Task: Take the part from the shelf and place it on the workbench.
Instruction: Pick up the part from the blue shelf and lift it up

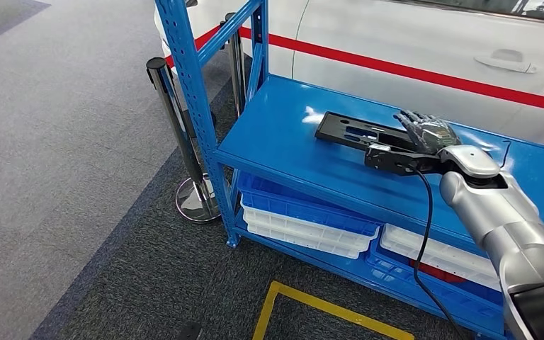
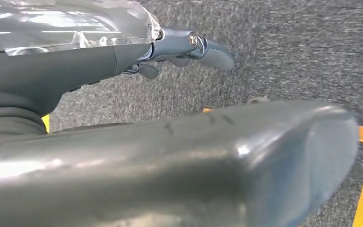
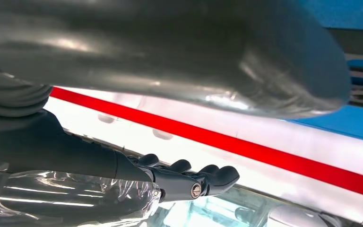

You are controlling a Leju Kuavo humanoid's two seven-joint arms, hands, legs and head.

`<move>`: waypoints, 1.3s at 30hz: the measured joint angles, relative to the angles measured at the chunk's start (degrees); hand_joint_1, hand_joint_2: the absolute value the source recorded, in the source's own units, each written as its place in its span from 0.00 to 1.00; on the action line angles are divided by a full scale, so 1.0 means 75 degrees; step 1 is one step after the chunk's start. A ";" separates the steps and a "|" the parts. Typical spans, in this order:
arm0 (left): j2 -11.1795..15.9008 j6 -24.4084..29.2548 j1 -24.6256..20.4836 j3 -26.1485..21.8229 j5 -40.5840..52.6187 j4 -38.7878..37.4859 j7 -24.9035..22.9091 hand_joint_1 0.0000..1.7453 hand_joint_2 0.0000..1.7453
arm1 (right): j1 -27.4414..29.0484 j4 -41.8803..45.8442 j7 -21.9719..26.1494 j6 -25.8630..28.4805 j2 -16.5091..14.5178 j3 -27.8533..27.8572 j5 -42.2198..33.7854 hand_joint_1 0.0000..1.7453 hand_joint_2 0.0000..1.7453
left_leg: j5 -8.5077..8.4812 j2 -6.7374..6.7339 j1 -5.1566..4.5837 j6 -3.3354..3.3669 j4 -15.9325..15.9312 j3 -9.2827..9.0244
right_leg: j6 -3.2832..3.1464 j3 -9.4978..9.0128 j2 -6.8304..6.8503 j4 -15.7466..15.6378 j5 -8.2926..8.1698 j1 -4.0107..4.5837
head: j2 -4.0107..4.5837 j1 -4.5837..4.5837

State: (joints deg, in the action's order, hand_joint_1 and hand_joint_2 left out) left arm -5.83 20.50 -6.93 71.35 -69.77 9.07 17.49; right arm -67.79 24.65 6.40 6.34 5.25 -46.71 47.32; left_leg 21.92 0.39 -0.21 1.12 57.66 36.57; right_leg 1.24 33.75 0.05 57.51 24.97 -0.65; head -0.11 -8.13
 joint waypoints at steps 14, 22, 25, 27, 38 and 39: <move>0.0002 -0.0113 0.0003 -0.0170 -0.0074 0.0000 -0.0242 0.00 0.00 | 0.0124 -0.0012 0.0017 -0.0016 0.0000 0.0000 0.0003 0.00 0.00 | 0.0029 0.0000 -0.0031 0.0044 0.0069 0.0043 | 0.0035 0.0007 0.0000 -0.0004 -0.0006 -0.0030 | 0.0000 0.0000; -0.0012 -0.0012 -0.0004 -0.0170 -0.0068 0.0000 -0.0157 0.00 0.00 | 0.0109 -0.0018 0.0047 -0.0065 0.0012 0.0000 -0.0002 0.00 0.00 | -0.0058 -0.0030 0.0045 0.0251 -0.0091 -0.0026 | 0.0164 0.0249 -0.0011 0.0602 0.0445 -0.0033 | 0.0000 0.0000; -0.0014 -0.0089 0.0008 -0.0174 -0.0152 0.0000 -0.0227 0.00 0.00 | 0.0162 -0.0044 0.0055 -0.0066 0.0015 0.0000 -0.0012 0.00 0.00 | 0.0014 -0.0016 0.0033 0.0286 -0.0100 -0.0016 | 0.0195 0.0937 -0.0013 0.2048 0.1058 -0.0043 | 0.0000 0.0000; -0.0015 -0.0138 0.0028 -0.0176 -0.0189 0.0000 -0.0247 0.00 0.00 | 0.0193 -0.0061 0.0059 -0.0068 0.0016 0.0000 -0.0017 0.00 0.00 | 0.0058 -0.0007 0.0034 0.0263 -0.0061 -0.0035 | 0.0210 0.0938 -0.0009 0.2020 0.0833 -0.0069 | 0.0000 0.0000; -0.0021 -0.0047 0.0017 -0.0176 -0.0154 0.0000 -0.0275 0.00 0.00 | 0.0167 -0.0067 0.0106 -0.0076 0.0026 -0.0003 -0.0023 0.00 0.00 | 0.0103 -0.0008 -0.0007 0.0065 0.0097 -0.0021 | 0.0011 0.0065 -0.0028 0.0117 0.0046 -0.0034 | 0.0000 0.0000; -0.0021 -0.0040 0.0014 -0.0176 -0.0154 0.0000 -0.0293 0.00 0.00 | 0.0168 -0.0067 0.0112 -0.0075 0.0026 -0.0003 -0.0023 0.00 0.00 | 0.0101 -0.0009 -0.0005 0.0047 0.0087 -0.0025 | 0.0001 0.0067 -0.0030 0.0119 0.0050 -0.0031 | 0.0000 0.0000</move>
State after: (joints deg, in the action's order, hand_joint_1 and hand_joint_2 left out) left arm -5.99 20.20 -6.83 70.03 -70.92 9.07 15.29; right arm -66.53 24.15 7.25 5.78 5.44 -46.73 47.15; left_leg 22.68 0.32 -0.25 1.47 58.32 36.38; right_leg 1.24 34.25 -0.18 58.40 25.34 -0.88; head -0.11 -8.13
